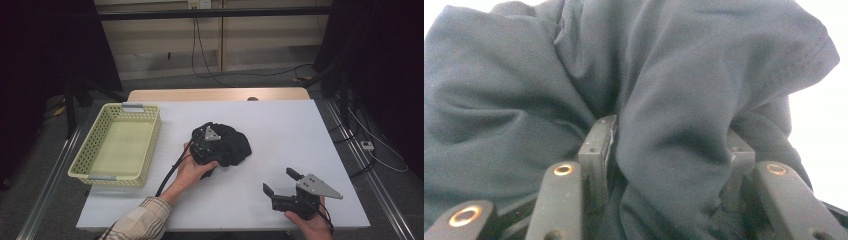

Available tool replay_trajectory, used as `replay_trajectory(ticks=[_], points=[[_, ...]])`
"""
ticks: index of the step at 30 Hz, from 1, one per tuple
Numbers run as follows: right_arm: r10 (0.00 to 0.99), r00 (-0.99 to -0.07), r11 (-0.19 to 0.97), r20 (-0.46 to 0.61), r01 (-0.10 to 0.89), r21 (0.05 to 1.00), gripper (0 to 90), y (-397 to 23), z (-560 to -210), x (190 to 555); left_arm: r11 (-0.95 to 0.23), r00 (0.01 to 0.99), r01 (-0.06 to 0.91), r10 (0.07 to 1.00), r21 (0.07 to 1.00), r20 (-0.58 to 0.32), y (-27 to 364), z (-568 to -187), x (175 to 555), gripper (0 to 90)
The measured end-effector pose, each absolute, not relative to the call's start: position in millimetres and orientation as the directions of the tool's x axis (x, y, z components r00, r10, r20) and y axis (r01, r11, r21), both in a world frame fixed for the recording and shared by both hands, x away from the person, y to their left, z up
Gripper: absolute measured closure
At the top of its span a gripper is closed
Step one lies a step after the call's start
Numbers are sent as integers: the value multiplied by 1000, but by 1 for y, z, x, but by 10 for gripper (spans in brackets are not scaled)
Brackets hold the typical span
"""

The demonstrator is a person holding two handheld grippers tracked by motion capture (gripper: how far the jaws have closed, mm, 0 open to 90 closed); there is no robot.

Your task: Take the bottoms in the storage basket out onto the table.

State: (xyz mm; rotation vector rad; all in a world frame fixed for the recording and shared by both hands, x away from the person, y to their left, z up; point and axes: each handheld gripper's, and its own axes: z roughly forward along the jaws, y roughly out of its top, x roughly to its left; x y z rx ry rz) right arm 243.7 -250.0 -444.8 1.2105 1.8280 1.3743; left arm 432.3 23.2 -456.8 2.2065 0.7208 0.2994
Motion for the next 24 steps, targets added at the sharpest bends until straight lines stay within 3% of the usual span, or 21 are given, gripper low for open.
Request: replay_trajectory(ticks=[20, 24], points=[[887, -449, 56, 108, 337, 940, 47, -253, -446, 248, -535, 818, 375, 575, 757, 1, 19, -446, 422, 177], [887, -448, 52, 113, 340, 939, 47, -254, -446, 248, -490, 811, 400, 584, 775, -49, 21, -444, 424, 124]])
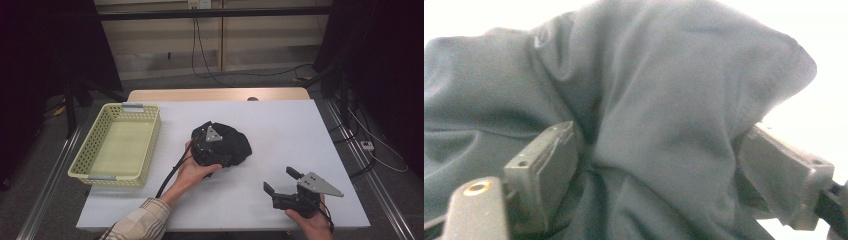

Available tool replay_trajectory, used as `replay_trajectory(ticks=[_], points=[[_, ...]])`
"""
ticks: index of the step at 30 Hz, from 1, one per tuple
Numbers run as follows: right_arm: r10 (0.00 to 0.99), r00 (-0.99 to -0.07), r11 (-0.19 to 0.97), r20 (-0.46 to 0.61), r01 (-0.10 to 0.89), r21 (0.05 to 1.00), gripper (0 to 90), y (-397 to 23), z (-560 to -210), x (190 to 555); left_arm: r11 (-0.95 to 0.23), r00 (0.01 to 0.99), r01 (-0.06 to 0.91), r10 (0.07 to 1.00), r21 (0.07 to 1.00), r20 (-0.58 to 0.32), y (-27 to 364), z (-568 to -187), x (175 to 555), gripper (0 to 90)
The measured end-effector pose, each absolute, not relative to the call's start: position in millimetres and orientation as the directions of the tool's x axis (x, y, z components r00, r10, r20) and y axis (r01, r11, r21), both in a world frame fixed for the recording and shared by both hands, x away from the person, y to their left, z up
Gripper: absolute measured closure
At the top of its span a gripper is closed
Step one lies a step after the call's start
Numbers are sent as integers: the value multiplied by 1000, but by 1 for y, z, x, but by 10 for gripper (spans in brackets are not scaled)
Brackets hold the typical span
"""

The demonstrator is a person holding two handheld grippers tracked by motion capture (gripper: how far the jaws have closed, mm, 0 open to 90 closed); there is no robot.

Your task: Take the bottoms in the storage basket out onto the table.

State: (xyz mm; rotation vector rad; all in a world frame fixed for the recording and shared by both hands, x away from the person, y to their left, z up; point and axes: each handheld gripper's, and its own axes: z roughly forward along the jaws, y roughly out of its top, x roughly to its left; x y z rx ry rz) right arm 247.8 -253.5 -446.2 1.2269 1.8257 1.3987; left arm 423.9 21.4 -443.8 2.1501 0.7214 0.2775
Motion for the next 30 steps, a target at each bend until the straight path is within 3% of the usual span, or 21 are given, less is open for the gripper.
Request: replay_trajectory(ticks=[7, 30], points=[[890, -438, 33, 127, 340, 940, 47, -256, -446, 248, -467, 808, 376, 587, 801, -37, 24, -437, 423, 56], [893, -438, 59, 102, 339, 939, 47, -252, -445, 246, -354, 822, 328, 564, 876, -79, 41, -408, 416, 43]])
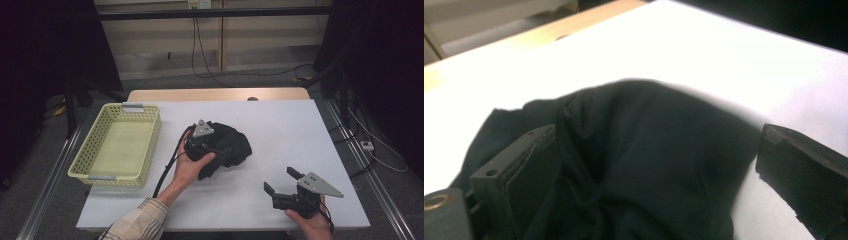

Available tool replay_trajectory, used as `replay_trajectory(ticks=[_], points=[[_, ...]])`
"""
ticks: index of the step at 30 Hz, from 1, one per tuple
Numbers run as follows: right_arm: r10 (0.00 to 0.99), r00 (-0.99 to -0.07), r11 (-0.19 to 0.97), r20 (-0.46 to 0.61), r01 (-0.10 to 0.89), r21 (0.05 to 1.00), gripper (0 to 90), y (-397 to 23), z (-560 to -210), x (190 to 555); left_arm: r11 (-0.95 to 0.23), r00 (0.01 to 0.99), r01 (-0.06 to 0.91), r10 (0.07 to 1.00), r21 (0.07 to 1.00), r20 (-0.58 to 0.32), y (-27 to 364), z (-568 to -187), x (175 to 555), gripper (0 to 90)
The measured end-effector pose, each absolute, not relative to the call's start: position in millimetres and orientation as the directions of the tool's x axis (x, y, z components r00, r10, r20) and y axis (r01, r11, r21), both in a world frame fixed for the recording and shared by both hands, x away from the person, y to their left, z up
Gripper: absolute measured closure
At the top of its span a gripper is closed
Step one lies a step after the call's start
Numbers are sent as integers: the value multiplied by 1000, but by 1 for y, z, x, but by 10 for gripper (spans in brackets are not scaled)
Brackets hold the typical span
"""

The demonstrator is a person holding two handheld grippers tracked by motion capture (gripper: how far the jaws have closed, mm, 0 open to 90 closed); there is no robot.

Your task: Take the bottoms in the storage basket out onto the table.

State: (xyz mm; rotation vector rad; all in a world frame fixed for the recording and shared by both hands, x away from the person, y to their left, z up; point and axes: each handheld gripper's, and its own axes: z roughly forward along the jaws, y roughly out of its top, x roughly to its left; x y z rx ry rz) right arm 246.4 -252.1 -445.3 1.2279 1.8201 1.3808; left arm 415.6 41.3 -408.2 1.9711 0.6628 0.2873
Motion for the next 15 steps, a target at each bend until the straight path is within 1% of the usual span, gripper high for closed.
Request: replay_trajectory(ticks=[5, 15], points=[[896, -433, 57, 100, 335, 940, 47, -254, -445, 246, -324, 823, 310, 562, 894, -82, 46, -402, 414, 42], [893, -439, 61, 98, 334, 941, 47, -253, -445, 246, -335, 798, 293, 601, 895, -36, 50, -395, 410, 45]])
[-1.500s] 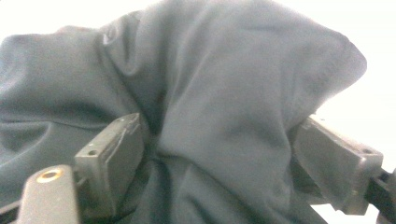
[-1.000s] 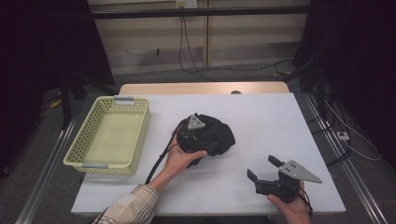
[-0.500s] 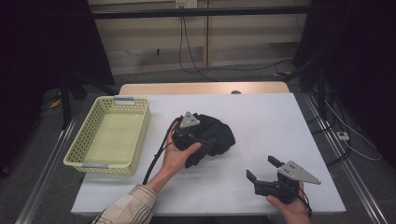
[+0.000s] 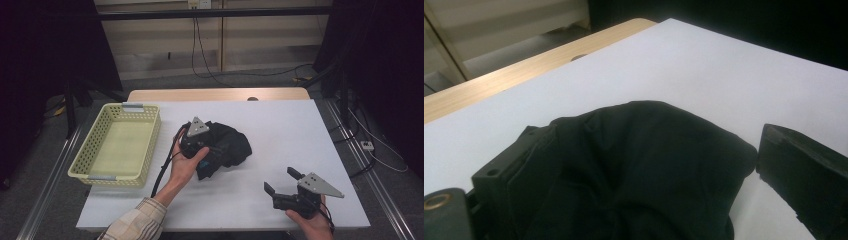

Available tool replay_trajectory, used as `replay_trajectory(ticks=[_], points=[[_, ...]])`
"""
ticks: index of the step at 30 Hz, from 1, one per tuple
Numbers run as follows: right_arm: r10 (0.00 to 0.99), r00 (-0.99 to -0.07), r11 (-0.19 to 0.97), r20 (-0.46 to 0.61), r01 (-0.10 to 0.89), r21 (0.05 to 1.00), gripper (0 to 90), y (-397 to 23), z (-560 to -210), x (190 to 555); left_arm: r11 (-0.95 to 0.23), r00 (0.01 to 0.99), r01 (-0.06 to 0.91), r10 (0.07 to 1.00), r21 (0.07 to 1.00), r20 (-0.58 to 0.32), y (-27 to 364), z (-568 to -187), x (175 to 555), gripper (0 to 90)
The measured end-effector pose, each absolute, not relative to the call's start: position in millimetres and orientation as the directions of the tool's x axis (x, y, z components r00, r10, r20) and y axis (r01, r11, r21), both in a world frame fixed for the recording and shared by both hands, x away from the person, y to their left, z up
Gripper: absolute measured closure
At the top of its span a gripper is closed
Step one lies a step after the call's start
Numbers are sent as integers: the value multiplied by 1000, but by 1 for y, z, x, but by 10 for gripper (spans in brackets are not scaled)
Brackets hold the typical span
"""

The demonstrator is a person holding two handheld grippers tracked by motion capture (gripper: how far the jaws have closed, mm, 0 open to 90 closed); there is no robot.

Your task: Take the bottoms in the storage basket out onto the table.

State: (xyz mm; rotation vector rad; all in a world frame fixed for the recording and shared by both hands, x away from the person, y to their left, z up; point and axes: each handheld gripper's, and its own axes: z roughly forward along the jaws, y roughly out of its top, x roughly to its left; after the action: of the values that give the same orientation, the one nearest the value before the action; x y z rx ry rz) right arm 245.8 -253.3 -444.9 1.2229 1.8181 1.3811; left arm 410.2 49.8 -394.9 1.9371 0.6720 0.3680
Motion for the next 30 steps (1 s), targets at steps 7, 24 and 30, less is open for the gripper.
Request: replay_trajectory(ticks=[7, 24, 30], points=[[892, -440, 63, 98, 336, 940, 47, -253, -445, 246, -338, 756, 267, 654, 902, 21, 57, -388, 406, 61], [893, -439, 65, 97, 340, 938, 47, -250, -446, 249, -269, 760, 281, 648, 921, -42, 91, -374, 390, 51], [897, -433, 65, 94, 339, 939, 45, -251, -445, 248, -253, 749, 265, 662, 930, -33, 98, -373, 385, 58]])
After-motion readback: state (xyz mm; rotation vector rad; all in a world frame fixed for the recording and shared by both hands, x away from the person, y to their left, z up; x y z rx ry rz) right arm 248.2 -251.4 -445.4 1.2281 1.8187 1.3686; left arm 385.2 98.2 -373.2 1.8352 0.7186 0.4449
